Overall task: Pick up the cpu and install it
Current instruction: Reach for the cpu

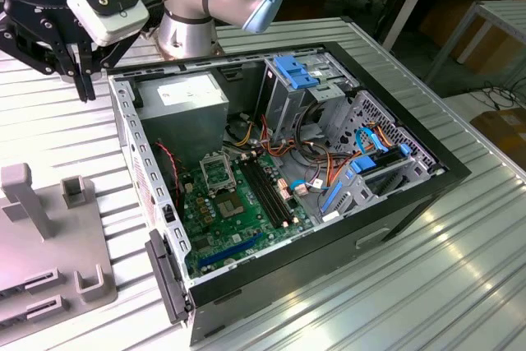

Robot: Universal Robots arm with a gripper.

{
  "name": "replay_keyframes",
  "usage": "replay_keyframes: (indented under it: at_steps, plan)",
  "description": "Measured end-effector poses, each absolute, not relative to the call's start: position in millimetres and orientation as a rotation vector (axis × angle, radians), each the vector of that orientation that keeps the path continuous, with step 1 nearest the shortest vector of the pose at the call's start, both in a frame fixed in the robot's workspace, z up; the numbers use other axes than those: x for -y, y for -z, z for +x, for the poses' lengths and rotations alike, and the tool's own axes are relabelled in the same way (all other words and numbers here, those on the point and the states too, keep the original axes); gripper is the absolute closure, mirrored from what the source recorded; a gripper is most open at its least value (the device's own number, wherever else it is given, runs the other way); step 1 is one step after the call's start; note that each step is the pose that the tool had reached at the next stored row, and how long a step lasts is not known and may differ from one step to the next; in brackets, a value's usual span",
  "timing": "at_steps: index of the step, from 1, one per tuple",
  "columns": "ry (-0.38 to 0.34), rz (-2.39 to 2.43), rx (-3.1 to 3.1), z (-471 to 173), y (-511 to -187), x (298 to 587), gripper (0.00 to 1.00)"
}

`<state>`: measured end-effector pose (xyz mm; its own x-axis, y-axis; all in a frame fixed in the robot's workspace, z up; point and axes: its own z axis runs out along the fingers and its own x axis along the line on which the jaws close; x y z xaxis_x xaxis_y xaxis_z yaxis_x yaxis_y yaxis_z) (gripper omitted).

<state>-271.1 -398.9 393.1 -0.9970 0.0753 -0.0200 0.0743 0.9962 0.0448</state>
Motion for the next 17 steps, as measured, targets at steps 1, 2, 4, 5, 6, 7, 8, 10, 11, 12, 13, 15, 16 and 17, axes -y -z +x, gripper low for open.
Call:
replay_keyframes:
  at_steps: [1, 2, 4, 5, 6, 7, 8, 10, 11, 12, 13, 15, 16, 17]
  plan:
    - [-0.069, 0.117, -3.117, -272, -393, 399, 0.85]
    - [-0.069, 0.117, -3.117, -272, -393, 399, 0.85]
    - [-0.069, 0.117, -3.117, -274, -393, 399, 0.85]
    - [-0.069, 0.117, -3.117, -275, -393, 399, 0.85]
    - [-0.069, 0.117, -3.117, -276, -393, 399, 0.85]
    - [-0.069, 0.117, -3.117, -276, -393, 399, 0.85]
    - [-0.069, 0.117, -3.117, -277, -393, 399, 0.85]
    - [-0.069, 0.117, -3.117, -278, -393, 399, 0.85]
    - [-0.069, 0.117, -3.117, -279, -393, 399, 0.85]
    - [-0.069, 0.117, -3.117, -279, -393, 399, 0.85]
    - [-0.069, 0.117, -3.118, -280, -393, 399, 0.85]
    - [-0.069, 0.117, -3.117, -281, -393, 399, 0.85]
    - [-0.069, 0.117, -3.118, -282, -393, 399, 0.85]
    - [-0.069, 0.117, -3.118, -282, -393, 399, 0.85]
